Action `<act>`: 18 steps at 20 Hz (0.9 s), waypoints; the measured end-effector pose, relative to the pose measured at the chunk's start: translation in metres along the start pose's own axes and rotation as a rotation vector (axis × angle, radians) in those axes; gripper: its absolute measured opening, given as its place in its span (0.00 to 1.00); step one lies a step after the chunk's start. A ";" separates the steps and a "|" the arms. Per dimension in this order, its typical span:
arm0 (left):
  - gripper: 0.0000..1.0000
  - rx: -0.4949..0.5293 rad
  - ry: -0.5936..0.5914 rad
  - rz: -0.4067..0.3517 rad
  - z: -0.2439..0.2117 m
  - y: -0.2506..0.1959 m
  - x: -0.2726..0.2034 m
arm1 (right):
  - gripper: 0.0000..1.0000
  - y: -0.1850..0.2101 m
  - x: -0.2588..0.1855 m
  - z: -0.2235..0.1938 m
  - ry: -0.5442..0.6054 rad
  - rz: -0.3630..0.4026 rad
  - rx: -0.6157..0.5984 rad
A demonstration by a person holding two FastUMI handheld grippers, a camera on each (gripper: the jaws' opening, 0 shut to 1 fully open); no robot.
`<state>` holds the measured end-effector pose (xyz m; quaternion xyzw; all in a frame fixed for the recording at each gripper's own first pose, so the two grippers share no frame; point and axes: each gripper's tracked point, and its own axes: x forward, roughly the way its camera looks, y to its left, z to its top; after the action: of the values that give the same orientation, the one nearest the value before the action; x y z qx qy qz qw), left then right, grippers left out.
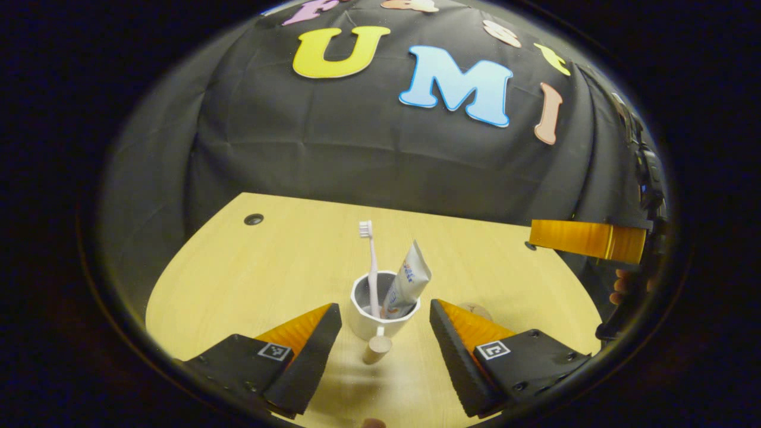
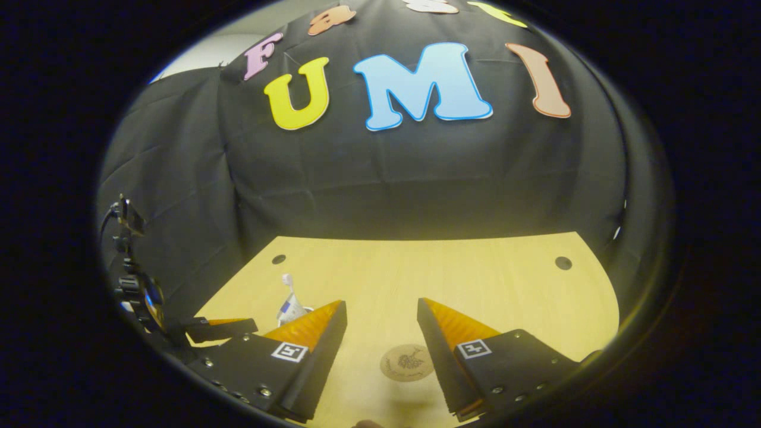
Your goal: Put the toothbrush and toothpaste on the desktop into the cup, then pick up the cup and place it on the coaster on the desktop.
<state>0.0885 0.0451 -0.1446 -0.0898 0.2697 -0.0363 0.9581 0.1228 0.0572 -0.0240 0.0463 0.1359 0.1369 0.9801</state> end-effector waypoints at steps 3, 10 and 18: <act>0.97 0.037 0.080 -0.002 -0.015 -0.004 0.013 | 0.76 -0.012 -0.002 -0.009 0.025 -0.011 0.006; 0.97 0.108 0.251 0.019 -0.049 0.001 0.036 | 0.76 -0.041 -0.006 -0.023 0.090 -0.039 0.016; 0.96 0.079 0.360 0.046 -0.064 0.009 0.058 | 0.76 -0.060 -0.002 -0.042 0.158 -0.059 0.074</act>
<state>0.1047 0.0370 -0.2298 -0.0380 0.4372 -0.0406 0.8976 0.1240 0.0012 -0.0717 0.0675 0.2190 0.1058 0.9676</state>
